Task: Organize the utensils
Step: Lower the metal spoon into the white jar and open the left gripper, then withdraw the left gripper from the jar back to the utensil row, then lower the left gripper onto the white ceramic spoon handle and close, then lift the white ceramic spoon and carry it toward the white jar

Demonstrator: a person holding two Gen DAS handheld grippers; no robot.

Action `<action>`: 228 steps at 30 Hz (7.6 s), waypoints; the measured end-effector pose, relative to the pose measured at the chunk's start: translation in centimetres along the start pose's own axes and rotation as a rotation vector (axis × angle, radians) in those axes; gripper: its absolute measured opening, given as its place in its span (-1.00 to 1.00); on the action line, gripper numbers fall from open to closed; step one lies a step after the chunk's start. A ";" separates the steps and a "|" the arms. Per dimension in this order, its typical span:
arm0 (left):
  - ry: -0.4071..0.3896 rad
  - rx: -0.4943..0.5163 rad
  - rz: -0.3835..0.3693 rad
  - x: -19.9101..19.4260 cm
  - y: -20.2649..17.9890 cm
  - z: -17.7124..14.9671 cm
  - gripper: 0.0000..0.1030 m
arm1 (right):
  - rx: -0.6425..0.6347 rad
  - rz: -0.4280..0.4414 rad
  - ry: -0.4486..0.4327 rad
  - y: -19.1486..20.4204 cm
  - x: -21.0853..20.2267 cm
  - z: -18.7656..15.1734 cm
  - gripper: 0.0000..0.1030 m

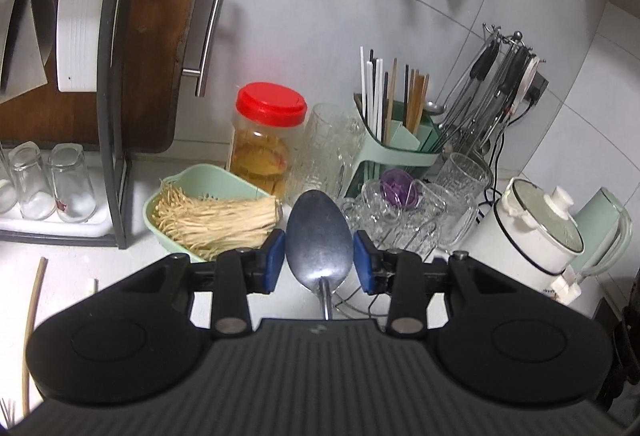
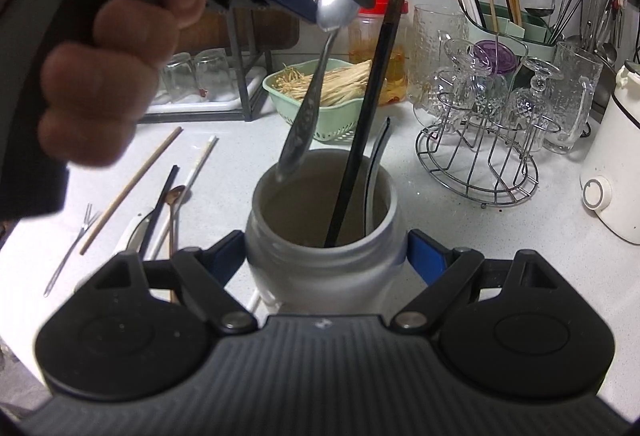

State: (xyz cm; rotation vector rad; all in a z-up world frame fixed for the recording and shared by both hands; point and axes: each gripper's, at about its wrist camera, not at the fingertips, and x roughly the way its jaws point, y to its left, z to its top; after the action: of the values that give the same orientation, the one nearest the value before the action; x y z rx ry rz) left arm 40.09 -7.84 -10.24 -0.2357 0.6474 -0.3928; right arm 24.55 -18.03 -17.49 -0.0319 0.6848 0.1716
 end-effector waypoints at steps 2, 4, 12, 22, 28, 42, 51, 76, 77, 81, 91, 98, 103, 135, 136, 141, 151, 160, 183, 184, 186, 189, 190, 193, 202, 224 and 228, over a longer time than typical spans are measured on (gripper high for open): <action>0.001 0.005 0.002 -0.2 -0.1 -0.3 -0.18 | 0.000 0.001 -0.002 0.0 0.0 0.0 0.73; 0.003 0.012 0.003 -0.4 -0.1 -0.5 -0.18 | 0.003 0.004 -0.005 0.0 0.0 -0.1 0.73; 0.027 0.036 0.016 -1.0 -0.2 -1.2 -0.18 | 0.009 0.002 -0.009 -0.1 0.1 0.0 0.73; 0.003 0.059 0.014 -0.7 -1.0 -1.1 -0.18 | 0.013 0.002 -0.016 -0.1 0.0 -0.1 0.73; 0.018 0.122 -0.013 0.2 -1.7 -1.7 -0.18 | 0.018 0.002 -0.020 -0.1 0.0 -0.2 0.73; 0.083 0.176 -0.003 -2.5 -1.3 -2.0 -0.18 | 0.012 0.008 -0.025 -0.1 0.0 -0.3 0.73; 0.185 0.334 -0.057 -5.9 -2.3 -2.5 -0.18 | 0.010 0.012 -0.035 0.0 -0.1 -0.4 0.73; 0.494 0.221 -0.082 -2.6 -2.8 -2.1 -0.75 | -0.003 0.026 -0.039 0.0 -0.1 -0.4 0.73; 0.492 0.217 -0.084 -2.7 -2.8 -2.2 -0.75 | -0.002 0.026 -0.038 0.0 -0.1 -0.4 0.73; 0.464 0.226 -0.091 -3.4 -2.9 -2.1 -0.75 | -0.002 0.025 -0.039 0.0 -0.1 -0.4 0.73; 0.354 0.176 -0.051 -6.8 -1.4 -1.5 -0.68 | 0.013 0.006 -0.035 0.3 -0.2 -0.4 0.73; 0.278 0.170 -0.006 -9.3 0.4 -1.5 -0.32 | 0.030 -0.013 -0.018 0.5 0.1 0.0 0.73; 0.236 0.152 0.030 -10.6 2.3 -1.9 -0.20 | 0.039 -0.028 -0.019 0.6 0.2 0.0 0.73; 0.287 -0.122 0.261 -9.6 16.5 -13.9 -0.20 | 0.072 -0.084 0.027 1.1 0.0 0.2 0.73; 0.286 -0.117 0.268 -9.0 16.7 -13.8 -0.20 | 0.075 -0.086 0.028 1.1 0.0 0.2 0.73; 0.316 -0.123 0.285 -6.3 17.5 -13.1 -0.20 | 0.086 -0.100 0.030 1.3 -0.1 0.1 0.73; 0.379 -0.097 0.303 -3.5 17.1 -12.9 -0.28 | 0.085 -0.099 0.040 1.2 -0.1 0.2 0.73; 0.403 -0.073 0.355 -2.5 16.9 -12.5 -0.54 | 0.088 -0.103 0.030 1.2 -0.3 0.0 0.73; 0.455 -0.051 0.324 -0.2 17.7 -10.7 -0.66 | 0.082 -0.095 0.041 1.1 -0.3 0.0 0.73; 0.452 -0.046 0.318 -0.3 17.6 -10.5 -0.66 | 0.079 -0.095 0.042 1.1 -0.3 0.0 0.73; 0.439 -0.025 0.309 -0.6 17.1 -10.0 -0.66 | 0.068 -0.093 0.040 1.1 -0.3 0.0 0.73; 0.419 -0.005 0.293 -1.3 16.1 -9.3 -0.66 | 0.062 -0.084 0.031 1.0 -0.4 -0.2 0.73; 0.410 -0.001 0.282 -1.6 15.8 -9.2 -0.66 | 0.060 -0.082 0.028 1.0 -0.4 -0.2 0.73; 0.408 -0.006 0.275 -2.0 15.1 -9.4 -0.66 | 0.062 -0.081 0.027 1.0 -0.4 -0.3 0.73; 0.373 0.025 0.257 -3.6 12.9 -9.3 -0.66 | 0.049 -0.062 0.022 0.8 -0.4 -0.3 0.73; 0.288 0.010 0.150 -7.0 8.5 -8.0 -0.67 | 0.055 -0.068 -0.016 0.9 -0.6 -0.8 0.73; 0.290 0.023 0.142 -6.6 8.0 -7.9 -0.67 | 0.052 -0.063 -0.014 0.8 -0.7 -0.9 0.73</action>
State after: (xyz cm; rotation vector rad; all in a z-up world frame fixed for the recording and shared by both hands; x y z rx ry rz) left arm 32.55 1.47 -15.47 -0.1104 0.9383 -0.2991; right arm 23.34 -17.40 -17.70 -0.0027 0.6734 0.0933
